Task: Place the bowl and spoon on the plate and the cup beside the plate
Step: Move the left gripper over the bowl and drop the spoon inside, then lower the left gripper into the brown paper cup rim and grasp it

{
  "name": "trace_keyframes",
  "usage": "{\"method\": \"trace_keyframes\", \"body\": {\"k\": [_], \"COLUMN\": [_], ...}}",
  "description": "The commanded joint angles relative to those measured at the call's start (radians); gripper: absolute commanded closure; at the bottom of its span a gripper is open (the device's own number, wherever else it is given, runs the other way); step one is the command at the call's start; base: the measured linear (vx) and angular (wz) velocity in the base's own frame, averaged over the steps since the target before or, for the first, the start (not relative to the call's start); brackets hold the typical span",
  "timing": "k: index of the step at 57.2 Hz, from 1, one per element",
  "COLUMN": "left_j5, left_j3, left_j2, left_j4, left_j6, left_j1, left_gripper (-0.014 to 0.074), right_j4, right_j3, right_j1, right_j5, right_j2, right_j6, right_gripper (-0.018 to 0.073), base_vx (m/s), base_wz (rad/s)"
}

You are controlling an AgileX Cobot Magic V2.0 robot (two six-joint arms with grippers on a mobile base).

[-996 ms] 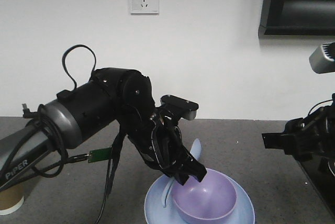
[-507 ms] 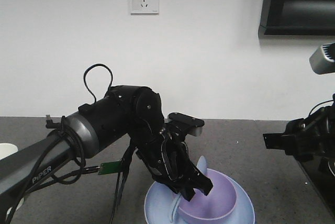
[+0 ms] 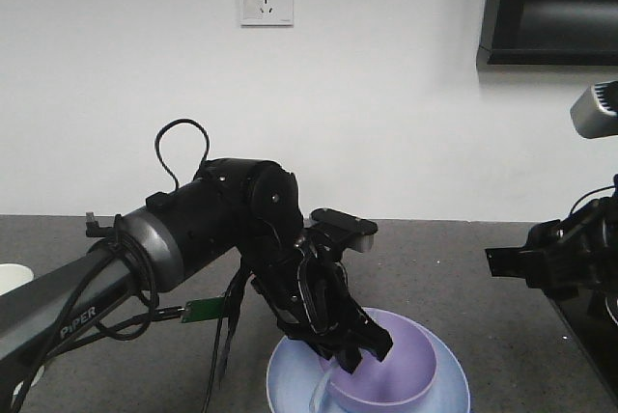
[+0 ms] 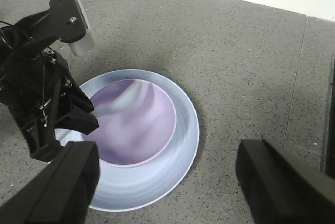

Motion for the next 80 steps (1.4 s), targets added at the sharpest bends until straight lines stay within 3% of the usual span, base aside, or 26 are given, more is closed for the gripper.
{"method": "trace_keyframes", "body": {"k": [1,8,30,35,42,46,49,67,73,80], "left_j5": [-0.036,-0.03,-0.003,-0.003,-0.003,-0.003,-0.003,-0.003,-0.006,-0.019], "left_j3": [-0.035,-0.035,-0.035,-0.035,-0.033,-0.03,-0.019,0.248,0.295,0.306], "left_j2": [-0.065,-0.065,-0.214,-0.273,-0.361,-0.407,-0.429,-0.517,-0.517,-0.516], "left_j4": [-0.027,-0.026,0.008,0.067,0.234,0.336,0.368,0.369,0.369,0.369], "left_j6": [-0.003,-0.003,-0.015,-0.048,-0.104,-0.139,-0.143,-0.112,-0.083,-0.056], "left_j1": [-0.003,-0.003,-0.003,-0.003,0.017,0.061,0.106,0.473,0.534,0.565], "left_gripper": [0.0187,0.0138,0.0139,0.0139,0.0139,0.0139,0.014,0.0148,0.0148,0.0148], "right_j4": [-0.001,-0.001,0.0,0.0,0.001,0.003,0.002,0.003,0.003,0.003], "right_j3": [-0.028,-0.028,-0.028,-0.028,-0.028,-0.028,-0.028,-0.028,-0.028,-0.028], "right_j1": [-0.003,-0.003,-0.003,-0.003,-0.003,-0.003,-0.003,-0.003,-0.003,-0.003], "right_j5": [-0.064,-0.064,-0.086,-0.085,-0.085,-0.085,-0.086,-0.087,-0.087,-0.087], "right_j2": [-0.023,-0.023,-0.023,-0.023,-0.023,-0.023,-0.023,-0.023,-0.023,-0.023], "right_j6": [0.002,0.002,0.009,0.014,0.021,0.021,0.021,0.013,0.013,0.013], "right_gripper": [-0.0033,-0.0033,-0.0033,-0.0033,-0.0033,-0.0033,-0.0033,-0.0033,-0.0033,-0.0033], "base_vx": [0.0,0.0,0.0,0.0,0.0,0.0,0.0,0.0,0.0,0.0], "base_wz": [0.0,0.0,0.0,0.0,0.0,0.0,0.0,0.0,0.0,0.0]}}
